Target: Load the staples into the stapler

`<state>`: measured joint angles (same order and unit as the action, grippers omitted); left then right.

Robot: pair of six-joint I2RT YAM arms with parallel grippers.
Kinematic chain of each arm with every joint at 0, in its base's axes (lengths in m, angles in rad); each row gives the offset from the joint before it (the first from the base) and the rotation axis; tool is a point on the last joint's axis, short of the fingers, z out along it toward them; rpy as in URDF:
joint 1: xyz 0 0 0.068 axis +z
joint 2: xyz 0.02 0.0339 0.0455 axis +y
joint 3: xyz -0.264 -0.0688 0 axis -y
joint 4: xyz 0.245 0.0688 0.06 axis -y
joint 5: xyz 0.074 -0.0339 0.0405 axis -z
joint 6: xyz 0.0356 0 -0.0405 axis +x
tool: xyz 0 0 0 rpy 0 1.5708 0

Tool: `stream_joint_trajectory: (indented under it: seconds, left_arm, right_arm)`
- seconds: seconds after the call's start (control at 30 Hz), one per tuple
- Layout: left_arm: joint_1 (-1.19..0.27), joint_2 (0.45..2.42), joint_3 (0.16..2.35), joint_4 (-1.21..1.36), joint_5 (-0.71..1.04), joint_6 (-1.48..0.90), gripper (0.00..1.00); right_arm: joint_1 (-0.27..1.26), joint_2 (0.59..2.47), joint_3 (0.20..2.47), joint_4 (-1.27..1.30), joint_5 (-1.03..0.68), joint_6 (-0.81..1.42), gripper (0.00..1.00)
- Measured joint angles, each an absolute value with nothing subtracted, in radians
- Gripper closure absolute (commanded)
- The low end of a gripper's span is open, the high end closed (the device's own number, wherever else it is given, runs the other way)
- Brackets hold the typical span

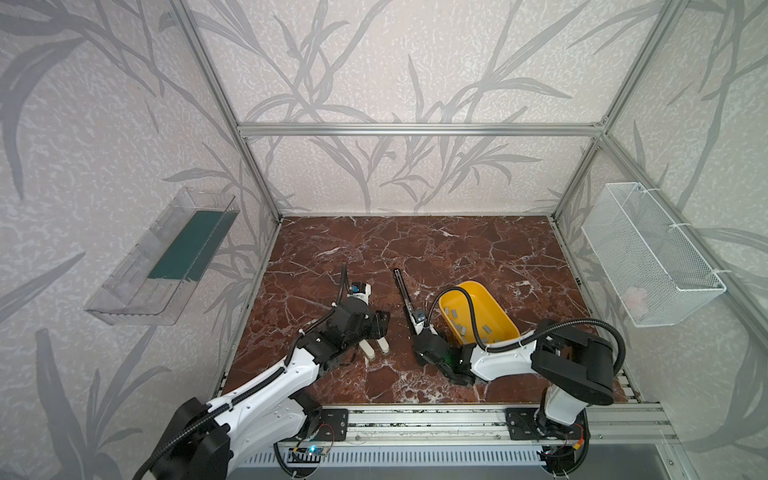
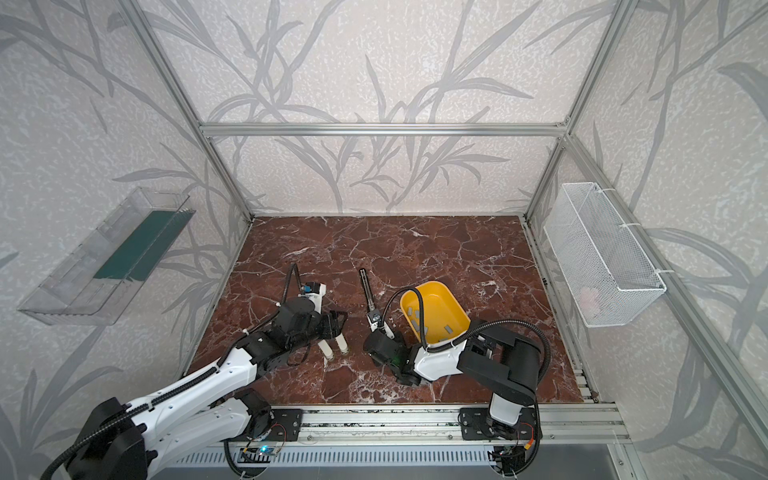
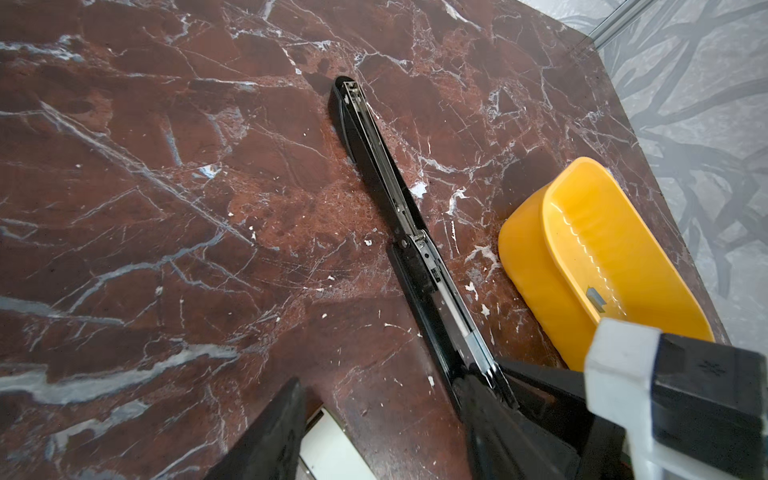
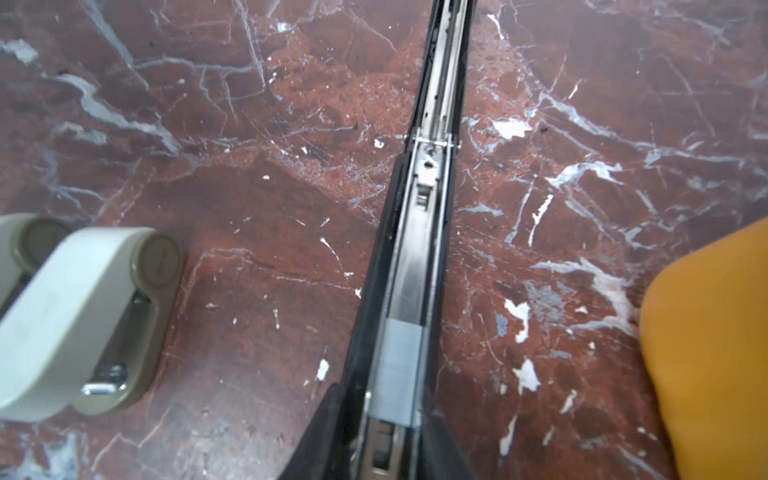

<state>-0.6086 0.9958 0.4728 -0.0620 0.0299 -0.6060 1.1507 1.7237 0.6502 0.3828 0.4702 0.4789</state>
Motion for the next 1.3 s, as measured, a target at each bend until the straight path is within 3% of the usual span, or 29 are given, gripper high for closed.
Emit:
stream_joint_trajectory:
  seconds: [0.23,0.43,0.6,0.93,1.03,1.13,1.3]
  left_arm:
    - [-0.581,1.079,0.496,-0.015,0.073,-0.627,0.43]
    - [-0.570,1.126,0.507,0.011,0.084,-0.637,0.43]
    - [-0.557,1.166,0.508,0.039,0.089,-0.650,0.44]
    - [-0.528,1.289,0.540,0.074,0.098,-0.675,0.46]
    - [-0.527,1.304,0.541,0.082,0.088,-0.686,0.45]
    - [-0.527,1.312,0.541,0.093,0.080,-0.693,0.45]
    - [-0.527,1.316,0.541,0.114,0.080,-0.698,0.45]
  right_arm:
    - [1.148,1.729,0.650,0.400,0.453,0.477,0.79]
    - [1.150,1.729,0.648,0.408,0.443,0.477,0.66]
    - [1.159,1.728,0.640,0.419,0.445,0.477,0.66]
    - [1.170,1.728,0.636,0.423,0.453,0.474,0.79]
    - [1.177,1.728,0.636,0.423,0.460,0.474,0.77]
    - [1.185,1.722,0.626,0.430,0.466,0.474,0.70]
    - [1.192,1.689,0.583,0.453,0.471,0.473,0.72]
